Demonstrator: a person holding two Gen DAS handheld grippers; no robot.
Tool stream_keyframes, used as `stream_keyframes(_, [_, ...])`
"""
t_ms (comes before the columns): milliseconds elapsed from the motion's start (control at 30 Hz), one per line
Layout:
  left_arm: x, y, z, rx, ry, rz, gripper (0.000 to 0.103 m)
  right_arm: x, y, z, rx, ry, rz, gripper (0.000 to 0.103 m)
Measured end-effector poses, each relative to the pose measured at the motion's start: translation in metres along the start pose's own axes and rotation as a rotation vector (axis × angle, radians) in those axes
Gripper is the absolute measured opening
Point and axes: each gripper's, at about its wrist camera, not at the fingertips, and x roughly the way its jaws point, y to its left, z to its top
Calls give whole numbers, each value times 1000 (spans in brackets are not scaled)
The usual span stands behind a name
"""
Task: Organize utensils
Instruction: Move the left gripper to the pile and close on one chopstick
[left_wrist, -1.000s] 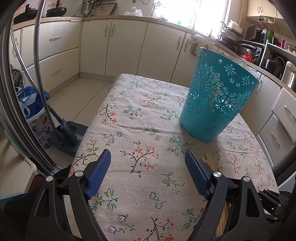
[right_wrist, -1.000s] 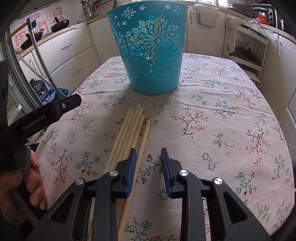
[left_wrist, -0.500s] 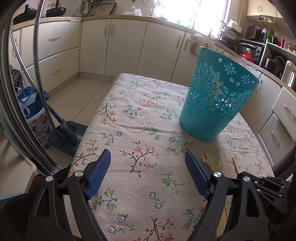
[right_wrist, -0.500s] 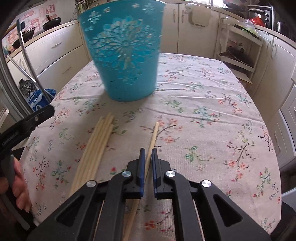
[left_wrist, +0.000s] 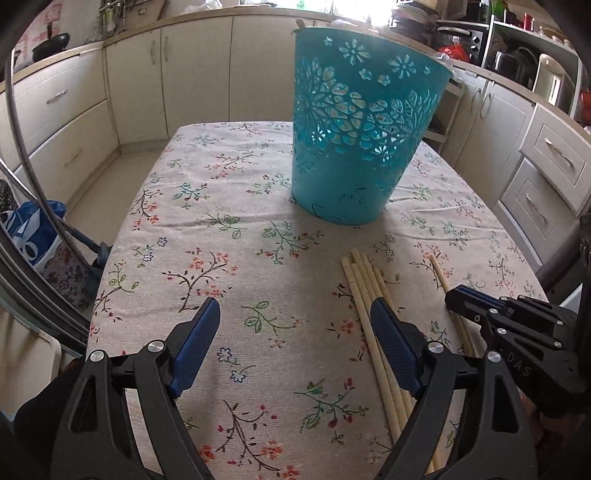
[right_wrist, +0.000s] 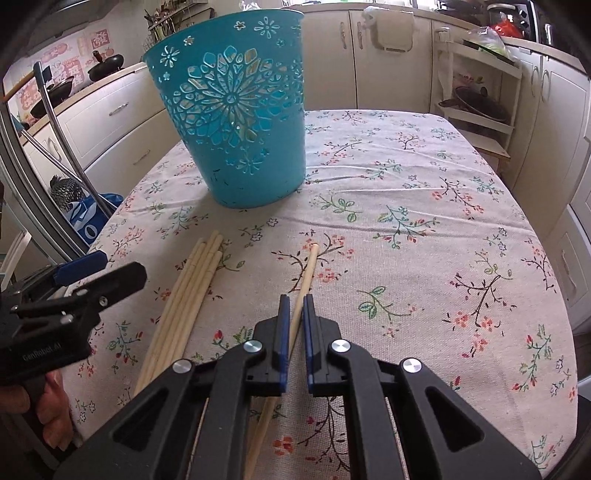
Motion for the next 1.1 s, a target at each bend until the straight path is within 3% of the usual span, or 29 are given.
stream_keyframes(433, [11,-13,-3,47,75,50,80,-1,-5,-2,18,-9,31,8])
stream_keyframes(1100, [20,-26,3,78,106,85,78,-1,-7,0,17,1,42,9])
